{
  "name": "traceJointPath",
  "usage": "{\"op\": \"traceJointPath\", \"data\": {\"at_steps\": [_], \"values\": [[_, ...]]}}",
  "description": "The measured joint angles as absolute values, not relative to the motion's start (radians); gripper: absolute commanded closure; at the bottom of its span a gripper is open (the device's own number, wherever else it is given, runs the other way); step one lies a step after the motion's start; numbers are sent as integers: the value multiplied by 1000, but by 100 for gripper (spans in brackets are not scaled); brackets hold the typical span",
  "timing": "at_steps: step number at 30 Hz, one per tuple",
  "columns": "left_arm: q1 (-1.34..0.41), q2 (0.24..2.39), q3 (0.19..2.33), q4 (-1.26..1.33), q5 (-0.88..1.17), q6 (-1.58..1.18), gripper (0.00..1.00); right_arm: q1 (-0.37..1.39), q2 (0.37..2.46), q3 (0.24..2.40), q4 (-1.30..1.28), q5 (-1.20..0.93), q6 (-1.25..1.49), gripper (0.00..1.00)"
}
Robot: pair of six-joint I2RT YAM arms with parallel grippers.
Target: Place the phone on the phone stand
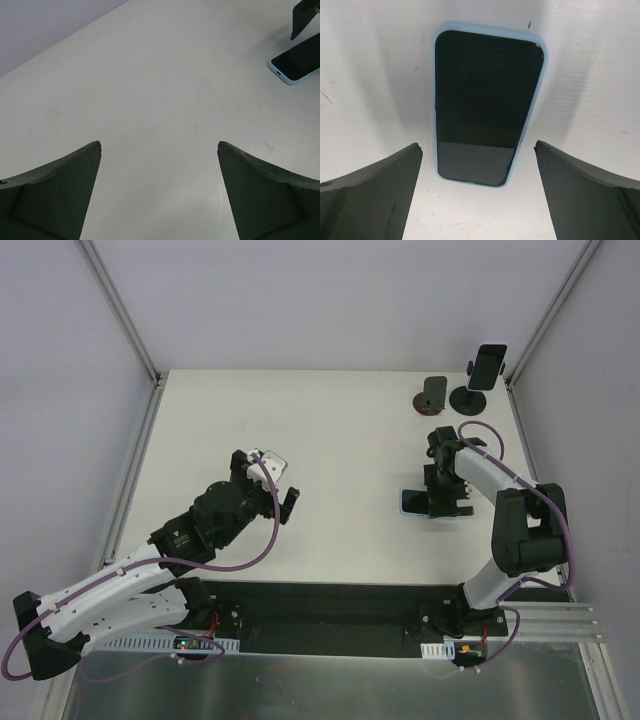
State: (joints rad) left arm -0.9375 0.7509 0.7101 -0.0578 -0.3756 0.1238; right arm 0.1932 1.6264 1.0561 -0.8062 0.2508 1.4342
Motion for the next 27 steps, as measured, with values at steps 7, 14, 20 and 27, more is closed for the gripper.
{"op": "traceJointPath", "data": {"at_steps": [7,14,20,27], "values": [[-937,751,710,-58,-376,124,1,190,1676,1056,-802,254,1433,1],[-937,751,710,-58,-376,124,1,186,1717,1063,-795,257,1434,14],[-937,751,710,-58,-376,124,1,186,1724,1063,-790,263,1443,16],[-937,751,710,-58,-376,124,1,189,1712,1044,-782,267,1467,40]]}}
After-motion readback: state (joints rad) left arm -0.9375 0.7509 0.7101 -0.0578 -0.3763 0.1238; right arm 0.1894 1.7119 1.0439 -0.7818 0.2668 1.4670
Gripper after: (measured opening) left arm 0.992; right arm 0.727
